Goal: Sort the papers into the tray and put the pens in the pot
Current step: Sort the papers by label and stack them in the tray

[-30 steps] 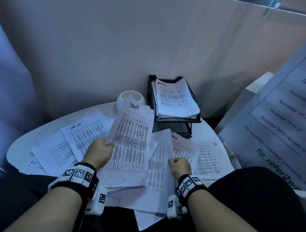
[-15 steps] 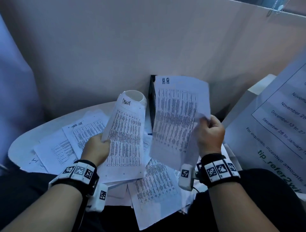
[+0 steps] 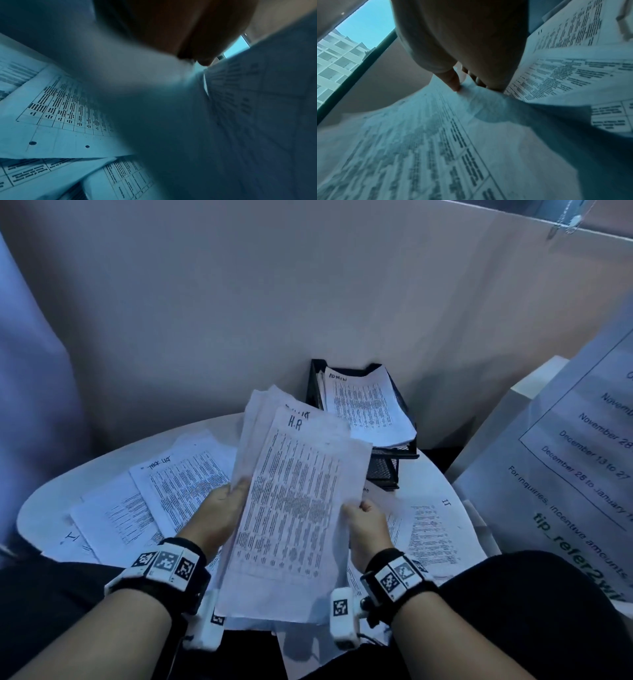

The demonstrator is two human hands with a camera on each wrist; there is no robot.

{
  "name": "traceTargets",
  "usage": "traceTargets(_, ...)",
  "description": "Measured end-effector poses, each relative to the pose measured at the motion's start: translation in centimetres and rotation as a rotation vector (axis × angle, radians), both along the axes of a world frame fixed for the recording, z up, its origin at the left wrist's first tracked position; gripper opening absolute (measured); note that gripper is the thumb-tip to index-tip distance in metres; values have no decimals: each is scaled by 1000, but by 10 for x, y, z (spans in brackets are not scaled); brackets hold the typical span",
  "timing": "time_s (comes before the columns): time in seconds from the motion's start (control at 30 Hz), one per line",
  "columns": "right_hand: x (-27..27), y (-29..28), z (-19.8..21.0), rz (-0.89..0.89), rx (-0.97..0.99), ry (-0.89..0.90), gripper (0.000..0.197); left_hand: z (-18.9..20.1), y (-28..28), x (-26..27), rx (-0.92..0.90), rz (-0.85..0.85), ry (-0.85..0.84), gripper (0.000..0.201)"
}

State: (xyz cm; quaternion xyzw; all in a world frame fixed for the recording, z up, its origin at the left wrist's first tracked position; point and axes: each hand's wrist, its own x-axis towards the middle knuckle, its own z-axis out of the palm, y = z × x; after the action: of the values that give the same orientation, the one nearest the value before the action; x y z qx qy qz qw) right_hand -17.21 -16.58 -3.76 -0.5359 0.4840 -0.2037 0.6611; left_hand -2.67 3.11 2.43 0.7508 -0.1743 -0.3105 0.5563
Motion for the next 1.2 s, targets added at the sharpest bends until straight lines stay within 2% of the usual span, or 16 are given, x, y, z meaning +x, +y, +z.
traceTargets(0.07, 2, 6, 0, 11, 10, -14, 11, -1, -1, -2, 43, -58, -18, 56)
traceTargets(0.2, 1, -1, -3, 4, -6, 11, 2, -13, 0, 4, 171, -114, -132, 26)
traceTargets(0.27, -3, -13, -7, 3, -21, 16, 5, -16, 1, 7, 208, -97, -154, 21)
traceTargets(0.3, -7, -20, -9, 10, -79, 83, 7, -16, 1, 8, 218, -76, -172, 20)
traceTargets(0.37, -19, -33, -19, 45, -172, 294, 18, -17, 2, 13, 241, -23, -211, 20)
traceTargets(0.43, -31, -38, -28, 80, -131, 440, 34, -17, 3, 17, 256, 24, -214, 21)
traceTargets(0.57, -36, -29, -39, 195, -22, 525, 61, -20, 4, 21, 276, 76, -217, 22)
traceTargets(0.63, -34, -23, -39, 280, -78, 572, 55, -21, 4, 20, 296, 68, -215, 22)
traceTargets(0.7, -31, -21, -36, 360, -185, 599, 18, -23, 4, 19, 323, 59, -213, 22)
traceTargets(0.73, -28, -20, -31, 387, -271, 597, 8, -23, 5, 19, 333, 59, -217, 22)
traceTargets(0.77, -26, -22, -27, 404, -367, 601, 19, -24, 5, 20, 345, 61, -224, 22)
traceTargets(0.83, -21, -25, -8, 407, -518, 605, 27, -26, 5, 23, 380, 72, -242, 22)
traceTargets(0.93, -19, -34, 25, 369, -700, 552, 22, -26, 6, 24, 414, 75, -256, 18)
traceTargets(1.03, -26, -49, 58, 236, -784, 447, 17, -29, 8, 24, 439, 73, -265, 18)
traceTargets(1.1, -31, -59, 75, 95, -803, 312, 17, -27, 10, 23, 443, 68, -261, 20)
traceTargets(1.2, -35, -69, 91, -158, -720, 0, 22, -27, 9, 24, 398, 71, -226, 20)
